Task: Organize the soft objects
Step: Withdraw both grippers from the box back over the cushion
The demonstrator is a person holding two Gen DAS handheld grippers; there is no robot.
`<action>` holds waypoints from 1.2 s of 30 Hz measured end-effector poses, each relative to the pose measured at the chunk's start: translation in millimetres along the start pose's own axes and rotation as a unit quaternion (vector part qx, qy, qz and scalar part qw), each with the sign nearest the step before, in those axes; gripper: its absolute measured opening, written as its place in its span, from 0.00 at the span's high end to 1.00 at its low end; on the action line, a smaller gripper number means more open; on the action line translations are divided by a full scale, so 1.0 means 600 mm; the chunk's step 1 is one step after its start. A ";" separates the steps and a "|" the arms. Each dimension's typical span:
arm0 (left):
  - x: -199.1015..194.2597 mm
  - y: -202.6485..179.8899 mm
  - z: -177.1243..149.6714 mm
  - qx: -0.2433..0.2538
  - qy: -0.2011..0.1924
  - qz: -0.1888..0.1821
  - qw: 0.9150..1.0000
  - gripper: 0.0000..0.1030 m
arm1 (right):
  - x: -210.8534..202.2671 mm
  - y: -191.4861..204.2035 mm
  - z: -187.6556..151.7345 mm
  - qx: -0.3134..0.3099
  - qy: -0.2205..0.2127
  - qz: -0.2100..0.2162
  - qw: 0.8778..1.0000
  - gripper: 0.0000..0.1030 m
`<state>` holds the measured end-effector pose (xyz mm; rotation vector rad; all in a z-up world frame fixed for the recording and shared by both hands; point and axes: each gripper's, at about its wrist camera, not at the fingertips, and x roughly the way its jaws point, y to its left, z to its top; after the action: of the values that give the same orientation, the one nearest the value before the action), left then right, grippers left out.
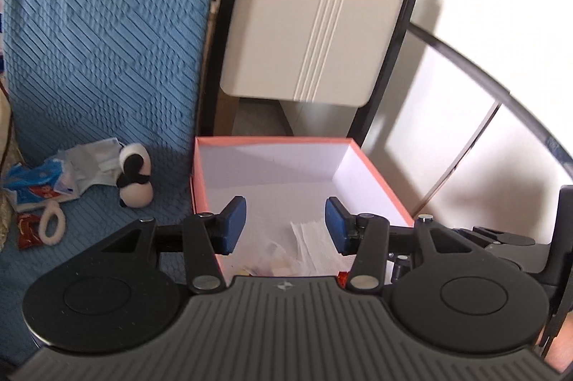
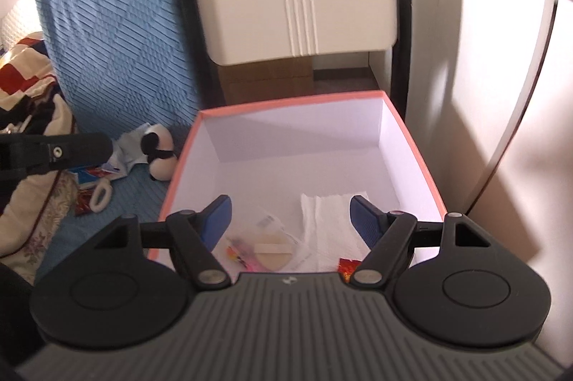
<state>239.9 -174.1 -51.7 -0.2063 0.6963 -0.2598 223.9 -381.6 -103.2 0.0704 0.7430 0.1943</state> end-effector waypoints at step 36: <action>-0.143 0.205 -0.074 -0.041 -0.058 0.074 0.995 0.47 | 0.002 0.233 -0.055 -0.059 -0.015 0.063 0.996 0.27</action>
<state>168.0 -35.7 -66.9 -0.2438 0.6046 -0.0765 181.3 -244.9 -109.6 0.0076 0.6964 0.3558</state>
